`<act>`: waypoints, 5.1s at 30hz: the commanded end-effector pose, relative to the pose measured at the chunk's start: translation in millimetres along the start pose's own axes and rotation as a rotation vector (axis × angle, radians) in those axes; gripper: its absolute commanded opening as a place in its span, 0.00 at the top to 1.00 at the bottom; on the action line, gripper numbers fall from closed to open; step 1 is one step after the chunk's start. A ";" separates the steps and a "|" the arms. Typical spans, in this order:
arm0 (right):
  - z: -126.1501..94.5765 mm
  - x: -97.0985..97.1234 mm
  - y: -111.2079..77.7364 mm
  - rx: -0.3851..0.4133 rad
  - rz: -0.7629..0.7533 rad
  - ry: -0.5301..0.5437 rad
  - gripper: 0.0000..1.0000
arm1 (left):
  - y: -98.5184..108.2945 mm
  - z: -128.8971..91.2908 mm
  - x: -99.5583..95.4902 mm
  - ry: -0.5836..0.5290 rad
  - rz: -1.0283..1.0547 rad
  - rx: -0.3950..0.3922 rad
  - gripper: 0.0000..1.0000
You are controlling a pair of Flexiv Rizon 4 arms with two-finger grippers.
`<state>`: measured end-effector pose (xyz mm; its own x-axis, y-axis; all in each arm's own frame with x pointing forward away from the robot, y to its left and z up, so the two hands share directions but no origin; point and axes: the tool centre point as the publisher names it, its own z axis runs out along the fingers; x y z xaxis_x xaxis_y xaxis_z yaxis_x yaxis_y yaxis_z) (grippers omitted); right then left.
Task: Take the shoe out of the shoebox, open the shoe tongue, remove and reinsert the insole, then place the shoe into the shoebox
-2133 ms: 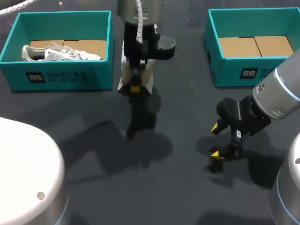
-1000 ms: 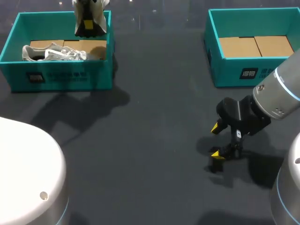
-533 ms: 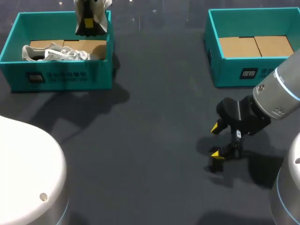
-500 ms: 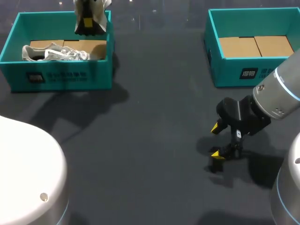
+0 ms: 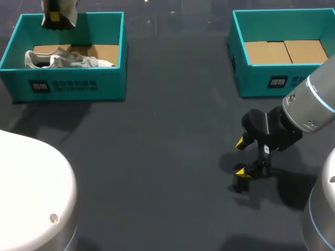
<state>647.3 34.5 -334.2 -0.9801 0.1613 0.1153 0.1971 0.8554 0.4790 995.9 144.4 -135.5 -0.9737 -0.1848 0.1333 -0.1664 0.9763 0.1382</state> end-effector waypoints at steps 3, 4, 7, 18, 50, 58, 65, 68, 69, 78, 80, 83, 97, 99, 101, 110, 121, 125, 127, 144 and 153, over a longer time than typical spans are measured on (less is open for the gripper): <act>0.5 1.4 -0.5 0.001 0.000 -0.003 0.00 | 41.2 12.0 -36.5 0.001 -0.021 0.002 1.00; 0.5 1.4 -0.5 0.001 0.000 -0.003 0.00 | 47.8 13.2 -41.8 0.002 -0.014 0.002 1.00; 0.5 1.4 -0.5 0.001 0.000 -0.003 0.00 | 65.7 16.8 -61.4 -0.013 0.012 -0.003 1.00; 0.5 1.4 -0.5 0.001 0.000 -0.003 0.00 | 80.1 21.1 -84.3 -0.051 0.070 -0.040 1.00; 0.5 1.4 -0.5 0.001 0.000 -0.003 0.00 | 104.6 31.1 -138.6 -0.321 0.781 -0.246 1.00; 0.5 1.4 -0.5 0.001 0.000 -0.003 0.00 | 117.1 35.4 -153.1 -0.348 1.052 -0.235 1.00; 0.5 1.4 -0.5 0.001 0.000 -0.003 0.00 | 126.5 39.4 -166.2 -0.399 1.287 -0.305 1.00; 0.5 1.4 -0.5 0.001 0.000 -0.003 0.00 | 126.5 39.4 -166.2 -0.399 1.287 -0.305 1.00; 0.5 1.4 -0.5 0.001 0.000 -0.003 0.00 | 126.5 39.4 -166.2 -0.399 1.287 -0.305 1.00; 0.5 1.4 -0.5 0.001 0.000 -0.003 0.00 | 124.1 44.5 -184.8 -0.376 1.382 -0.285 1.00; 0.5 1.4 -0.5 0.001 0.000 -0.003 0.00 | 122.5 50.7 -192.7 -0.354 1.472 -0.276 1.00; 0.5 1.4 -0.5 0.001 0.000 -0.003 0.00 | 120.4 60.0 -203.7 -0.320 1.501 -0.291 1.00; 0.5 1.4 -0.5 0.001 0.000 -0.003 0.00 | 121.2 74.0 -223.1 -0.244 1.495 -0.325 1.00; 0.5 1.4 -0.5 0.001 0.000 -0.003 0.00 | 121.2 74.0 -223.1 -0.244 1.495 -0.325 1.00; 0.5 1.4 -0.5 0.001 0.000 -0.003 0.00 | 121.2 74.0 -223.1 -0.244 1.495 -0.325 1.00; 0.5 1.4 -0.5 0.001 0.000 -0.003 0.00 | 118.7 99.5 -229.5 -0.223 1.539 -0.287 1.00; 0.5 1.4 -0.5 0.001 0.000 -0.003 0.00 | 106.8 128.9 -229.5 -0.192 1.570 -0.292 1.00; 0.5 1.4 -0.5 0.001 0.000 -0.003 0.00 | 102.3 141.2 -232.6 -0.164 1.566 -0.267 1.00; 0.5 1.4 -0.5 0.001 0.000 -0.003 0.00 | 101.2 144.8 -234.0 -0.153 1.562 -0.260 1.00; 0.5 1.4 -0.5 0.001 0.000 -0.003 0.00 | 86.3 177.3 -244.7 -0.104 1.559 -0.229 1.00; 0.5 1.4 -0.5 0.001 0.000 -0.003 0.00 | 80.6 195.2 -247.7 -0.088 1.571 -0.218 1.00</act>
<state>647.3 34.5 -334.2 -0.9801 0.1612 0.1154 0.1971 0.8555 0.4789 1185.9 290.4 -342.7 -0.1550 0.9639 0.2166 0.9874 0.1442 0.0647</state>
